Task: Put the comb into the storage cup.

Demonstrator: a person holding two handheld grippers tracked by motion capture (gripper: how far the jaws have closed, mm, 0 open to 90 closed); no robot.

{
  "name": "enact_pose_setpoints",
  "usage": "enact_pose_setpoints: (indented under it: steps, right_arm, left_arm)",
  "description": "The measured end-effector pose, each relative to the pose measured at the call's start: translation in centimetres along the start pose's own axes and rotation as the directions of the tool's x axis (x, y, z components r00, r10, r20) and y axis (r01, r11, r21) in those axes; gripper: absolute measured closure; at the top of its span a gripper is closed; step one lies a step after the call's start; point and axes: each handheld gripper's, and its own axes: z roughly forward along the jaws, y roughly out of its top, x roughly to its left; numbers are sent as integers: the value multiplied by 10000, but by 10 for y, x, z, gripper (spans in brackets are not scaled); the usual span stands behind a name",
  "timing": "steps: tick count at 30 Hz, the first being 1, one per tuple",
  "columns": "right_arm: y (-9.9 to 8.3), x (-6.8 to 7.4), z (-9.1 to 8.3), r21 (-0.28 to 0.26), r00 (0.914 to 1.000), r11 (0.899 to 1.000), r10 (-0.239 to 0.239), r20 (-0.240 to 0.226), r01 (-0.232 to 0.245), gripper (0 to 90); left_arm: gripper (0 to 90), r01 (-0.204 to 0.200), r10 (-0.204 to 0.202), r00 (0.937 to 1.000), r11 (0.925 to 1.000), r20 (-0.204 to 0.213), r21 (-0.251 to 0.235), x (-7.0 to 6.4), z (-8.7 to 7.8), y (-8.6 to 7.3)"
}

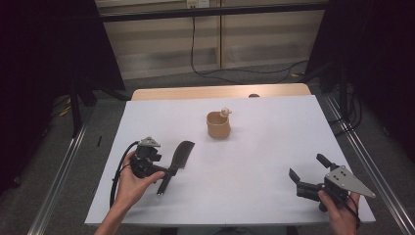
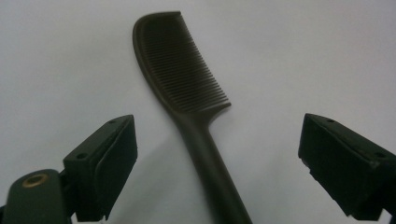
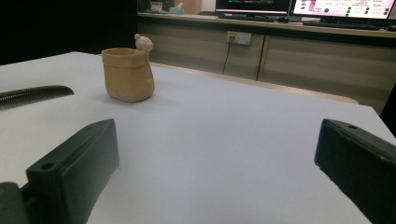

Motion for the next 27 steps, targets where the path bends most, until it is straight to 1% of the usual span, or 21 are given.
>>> enact_pose_setpoints:
  steps: [4,6,8,9,10,13,15,16,18,20,21,22,24,25,26,27]
  right_arm:
    - [0,0,0,11,10000,10000,-17,-9,17,0]
    - [0,1,0,10,10000,10000,-9,-4,9,0]
    - [0,0,0,12,10000,10000,-10,-16,10,0]
    - [0,0,0,15,10000,10000,-2,-20,2,0]
    - [0,0,0,18,10000,10000,-20,-22,20,0]
    - [0,0,1,20,10000,10000,-14,-14,14,0]
    - [0,0,0,29,10000,10000,-7,-19,7,0]
    - [0,0,0,25,10000,10000,-1,-25,1,0]
    - [0,0,0,25,10000,10000,-7,-35,7,0]
    - [0,1,1,27,10000,10000,-10,-49,10,0]
    - [0,1,1,43,10000,10000,4,-35,-4,0]
    - [0,1,1,43,10000,10000,3,-41,-3,0]
    - [0,0,1,22,10000,10000,-10,-46,10,0]
    - [0,0,0,25,10000,10000,2,-56,-2,0]
    - [0,0,1,36,10000,10000,8,-44,-8,0]
    - [0,0,1,38,10000,10000,4,-50,-4,0]
  left_arm:
    - [135,-12,13,10000,9992,-20,404,1,3,1]
    - [165,-17,16,10000,9977,21,685,0,6,1]
    - [218,-80,72,9999,9957,90,926,0,7,2]
    - [224,-112,109,9999,9944,35,1047,0,6,4]
    - [237,-125,133,9999,9940,-64,1089,1,6,5]
    - [249,9,26,9995,9934,-302,1145,3,5,8]
    - [261,151,-120,9996,9917,-253,1278,5,8,8]
    - [271,259,-225,9994,9917,-279,1256,6,10,8]
    - [298,300,-258,9989,9932,-387,1122,7,13,8]
    - [321,457,-416,9983,9933,-403,1065,7,15,9]
    - [324,422,-375,9984,9924,-431,1158,8,16,10]
    - [342,526,-476,9979,9912,-436,1212,7,17,11]
    - [382,506,-454,9982,9891,-402,1383,7,18,11]
    - [403,545,-482,9977,9885,-477,1412,6,19,11]
    - [412,508,-440,9977,9889,-517,1400,6,19,11]
    - [417,563,-492,9972,9893,-555,1346,6,19,10]
